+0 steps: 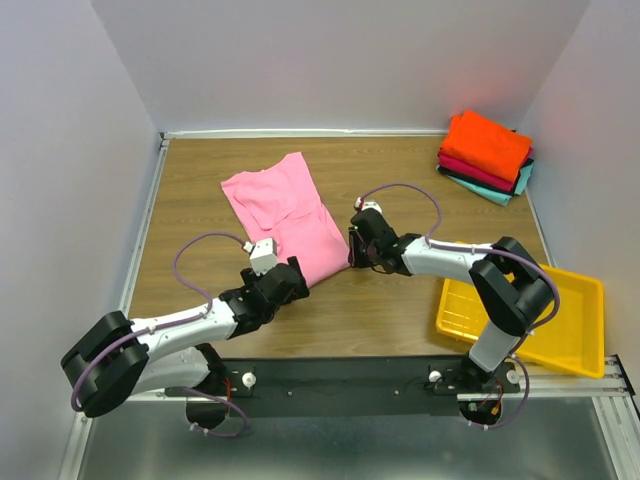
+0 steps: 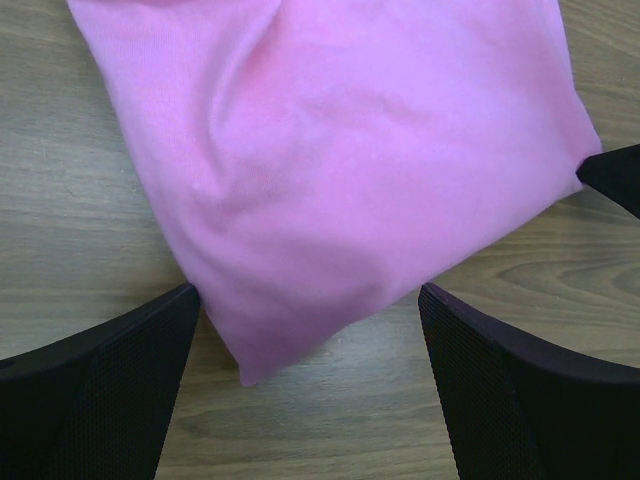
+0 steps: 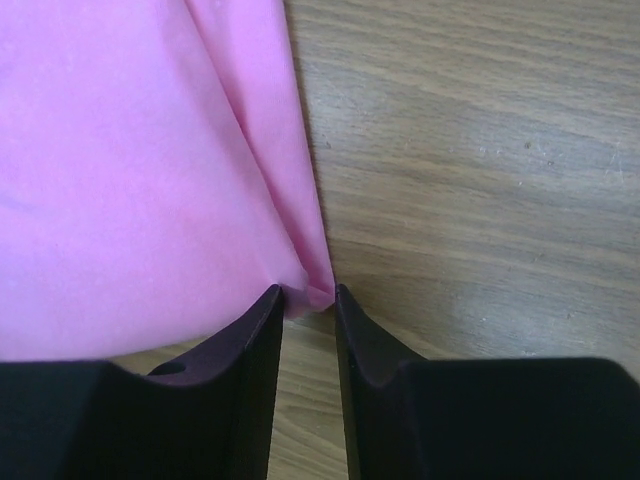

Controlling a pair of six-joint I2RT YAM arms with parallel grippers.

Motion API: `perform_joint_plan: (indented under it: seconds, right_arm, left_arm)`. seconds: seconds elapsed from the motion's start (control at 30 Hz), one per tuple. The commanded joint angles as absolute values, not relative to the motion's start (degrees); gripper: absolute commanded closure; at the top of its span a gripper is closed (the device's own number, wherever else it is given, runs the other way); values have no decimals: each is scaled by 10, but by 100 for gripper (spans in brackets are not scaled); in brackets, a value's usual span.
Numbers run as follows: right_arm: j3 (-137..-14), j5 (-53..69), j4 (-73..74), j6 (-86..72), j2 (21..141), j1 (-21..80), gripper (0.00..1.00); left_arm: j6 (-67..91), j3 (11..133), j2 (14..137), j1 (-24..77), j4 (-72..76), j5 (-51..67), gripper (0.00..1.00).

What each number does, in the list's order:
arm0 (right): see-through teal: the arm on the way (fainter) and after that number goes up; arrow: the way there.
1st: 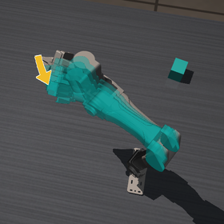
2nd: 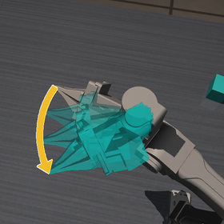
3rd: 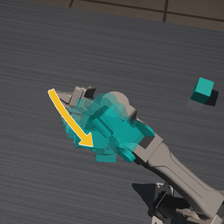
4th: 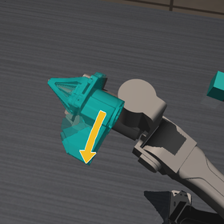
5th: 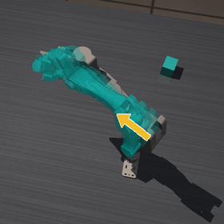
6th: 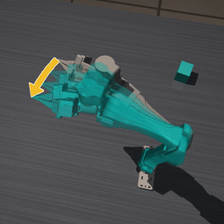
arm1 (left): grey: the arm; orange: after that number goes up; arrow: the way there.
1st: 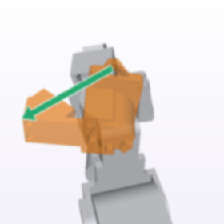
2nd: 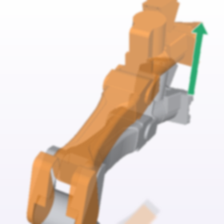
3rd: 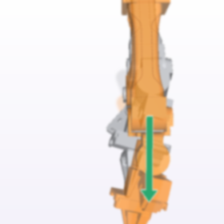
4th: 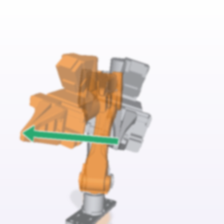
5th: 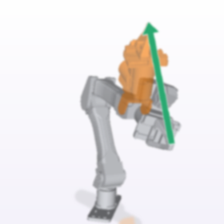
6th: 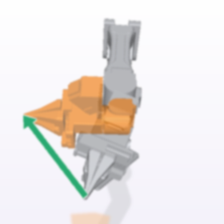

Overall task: Fold and stack the t-shirts
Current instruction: Fold the tshirt

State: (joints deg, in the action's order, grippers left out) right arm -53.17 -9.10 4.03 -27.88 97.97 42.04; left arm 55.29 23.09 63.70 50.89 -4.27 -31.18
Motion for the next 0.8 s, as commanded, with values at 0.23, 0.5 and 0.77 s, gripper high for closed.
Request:
perform_joint_plan:
  seconds: [0.23,0.5,0.77]
  right_arm:
    - [-522,-62,27,-287,1011,419,66]
    - [-523,-66,25,-283,1012,419,93]
    - [-504,-82,25,-283,985,415,93]
  left_arm:
    - [594,253,646,530,-90,-363,2]
    - [614,262,663,544,-109,-371,10]
    - [655,287,708,562,-147,-395,26]
